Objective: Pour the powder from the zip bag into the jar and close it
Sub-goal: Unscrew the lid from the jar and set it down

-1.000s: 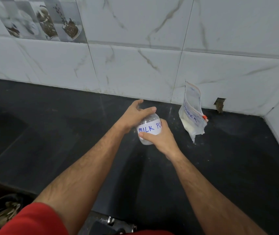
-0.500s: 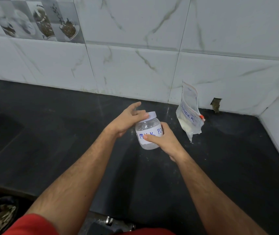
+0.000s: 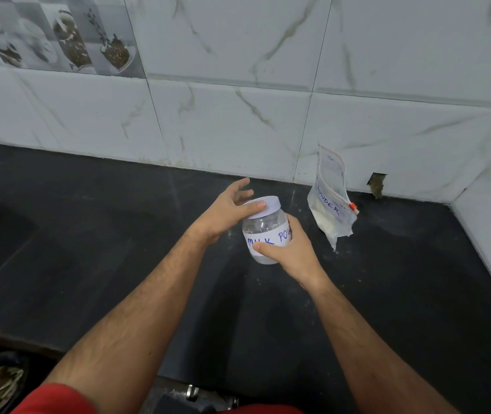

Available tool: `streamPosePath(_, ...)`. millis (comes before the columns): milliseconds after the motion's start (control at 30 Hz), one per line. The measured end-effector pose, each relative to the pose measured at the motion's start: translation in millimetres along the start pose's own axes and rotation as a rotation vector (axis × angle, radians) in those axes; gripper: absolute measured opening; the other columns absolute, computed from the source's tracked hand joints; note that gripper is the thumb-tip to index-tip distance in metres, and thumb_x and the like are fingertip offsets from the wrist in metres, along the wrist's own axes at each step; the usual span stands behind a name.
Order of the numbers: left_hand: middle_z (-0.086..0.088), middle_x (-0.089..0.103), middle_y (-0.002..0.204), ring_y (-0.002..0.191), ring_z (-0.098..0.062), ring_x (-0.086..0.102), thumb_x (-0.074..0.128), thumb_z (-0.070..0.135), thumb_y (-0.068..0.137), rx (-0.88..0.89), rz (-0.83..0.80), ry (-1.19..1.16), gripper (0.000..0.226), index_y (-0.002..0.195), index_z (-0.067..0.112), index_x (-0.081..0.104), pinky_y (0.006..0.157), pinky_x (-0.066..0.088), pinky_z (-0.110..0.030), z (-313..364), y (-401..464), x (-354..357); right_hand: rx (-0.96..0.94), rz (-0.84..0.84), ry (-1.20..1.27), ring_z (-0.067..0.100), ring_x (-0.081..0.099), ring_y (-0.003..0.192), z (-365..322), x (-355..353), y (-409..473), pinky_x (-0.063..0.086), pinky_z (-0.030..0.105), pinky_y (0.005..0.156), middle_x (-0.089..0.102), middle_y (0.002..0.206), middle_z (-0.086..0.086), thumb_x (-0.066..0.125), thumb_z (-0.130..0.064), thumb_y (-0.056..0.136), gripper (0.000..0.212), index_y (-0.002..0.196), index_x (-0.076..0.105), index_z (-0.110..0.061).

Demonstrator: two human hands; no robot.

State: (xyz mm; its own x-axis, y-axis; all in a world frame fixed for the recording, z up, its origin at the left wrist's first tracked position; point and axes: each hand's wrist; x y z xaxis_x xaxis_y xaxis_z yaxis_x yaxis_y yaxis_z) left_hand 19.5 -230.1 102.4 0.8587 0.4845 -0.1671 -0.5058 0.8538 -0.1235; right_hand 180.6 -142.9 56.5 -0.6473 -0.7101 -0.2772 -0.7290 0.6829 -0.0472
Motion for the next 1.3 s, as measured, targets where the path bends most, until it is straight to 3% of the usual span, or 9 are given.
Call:
streamPosePath(167,-0.007,0.043,0.152,0.132,-0.019,0.051,0.071,0.044,0.081,0.024,-0.045,0.032,0.087,0.154,0.025,0.026,0.098,0.050,-0.028,4,0,9,0.003,0.000,-0.015,0.011,0.061,0.106,0,6,-3,0.057,0.024,0.083,0.060,0.119,-0.012,0.090,-0.026,0.067,0.082,0.136,0.045,-0.030)
streamPosePath(267,-0.002,0.055,0.142,0.125,-0.014,0.057,0.067,0.045,0.087,-0.008,-0.038,0.025,0.081,0.154,0.021,0.027,0.105,0.044,-0.029,3,-1,7,0.016,0.057,-0.023,0.012,0.061,0.108,1,1,3,0.057,0.028,0.087,0.061,0.120,-0.009,0.091,-0.027,0.065,0.085,0.137,0.045,-0.027)
streamPosePath(367,0.001,0.065,0.128,0.117,-0.010,0.061,0.065,0.029,0.094,0.001,-0.003,0.036,0.070,0.153,0.017,0.030,0.107,0.041,-0.029,4,-1,3,0.020,0.069,-0.044,0.013,0.059,0.111,0,-5,7,0.055,0.030,0.093,0.058,0.125,-0.007,0.091,-0.027,0.067,0.087,0.140,0.042,-0.025)
streamPosePath(600,-0.004,0.052,0.143,0.127,-0.016,0.055,0.079,0.037,0.076,0.036,-0.020,0.035,0.087,0.150,0.024,0.035,0.100,0.051,-0.034,6,7,7,-0.012,0.006,-0.057,0.009,0.062,0.105,-4,2,-1,0.056,0.024,0.083,0.060,0.116,-0.014,0.091,-0.030,0.064,0.083,0.133,0.044,-0.032)
streamPosePath(733,-0.005,0.055,0.141,0.122,-0.014,0.060,0.073,0.040,0.084,0.052,-0.038,0.060,0.076,0.149,0.023,0.036,0.096,0.052,-0.028,9,8,11,-0.012,0.027,-0.070,0.010,0.062,0.105,-3,1,1,0.057,0.024,0.084,0.060,0.117,-0.014,0.091,-0.030,0.064,0.084,0.133,0.044,-0.031)
streamPosePath(867,0.003,0.066,0.125,0.117,-0.009,0.062,0.067,0.034,0.092,0.028,-0.018,0.099,0.065,0.149,0.019,0.039,0.106,0.043,-0.030,5,7,3,0.013,0.074,-0.071,0.010,0.061,0.105,-2,-10,7,0.056,0.026,0.088,0.059,0.118,-0.012,0.091,-0.029,0.065,0.085,0.136,0.043,-0.029)
streamPosePath(933,0.000,0.068,0.125,0.117,-0.011,0.063,0.071,0.029,0.090,0.033,0.000,0.111,0.066,0.147,0.019,0.041,0.110,0.042,-0.035,3,7,-1,0.019,0.066,-0.089,0.008,0.059,0.105,-3,-12,7,0.054,0.024,0.088,0.056,0.119,-0.013,0.091,-0.028,0.067,0.086,0.137,0.041,-0.029)
streamPosePath(1133,-0.001,0.056,0.136,0.123,-0.012,0.057,0.080,0.034,0.077,0.071,-0.043,0.149,0.077,0.144,0.021,0.044,0.102,0.049,-0.032,11,10,4,-0.034,0.020,-0.133,0.005,0.062,0.101,-6,3,-2,0.054,0.021,0.081,0.060,0.112,-0.017,0.091,-0.032,0.063,0.079,0.127,0.044,-0.035)
streamPosePath(1300,0.002,0.068,0.120,0.109,-0.010,0.067,0.072,0.031,0.088,0.072,-0.064,0.192,0.045,0.129,0.018,0.059,0.089,0.054,-0.022,14,7,7,-0.032,0.021,-0.152,0.004,0.062,0.099,-2,7,-2,0.053,0.020,0.079,0.060,0.109,-0.017,0.092,-0.035,0.060,0.079,0.122,0.042,-0.039)
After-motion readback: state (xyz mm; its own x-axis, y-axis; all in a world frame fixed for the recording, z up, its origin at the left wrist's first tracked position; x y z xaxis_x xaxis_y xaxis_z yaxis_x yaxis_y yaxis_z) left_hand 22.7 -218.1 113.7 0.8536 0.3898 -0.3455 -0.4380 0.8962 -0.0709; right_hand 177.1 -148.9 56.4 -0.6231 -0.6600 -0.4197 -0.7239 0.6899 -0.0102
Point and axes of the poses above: each hand's wrist, its own y-axis towards the middle knuckle, its own x-axis out of the palm, z = x × y
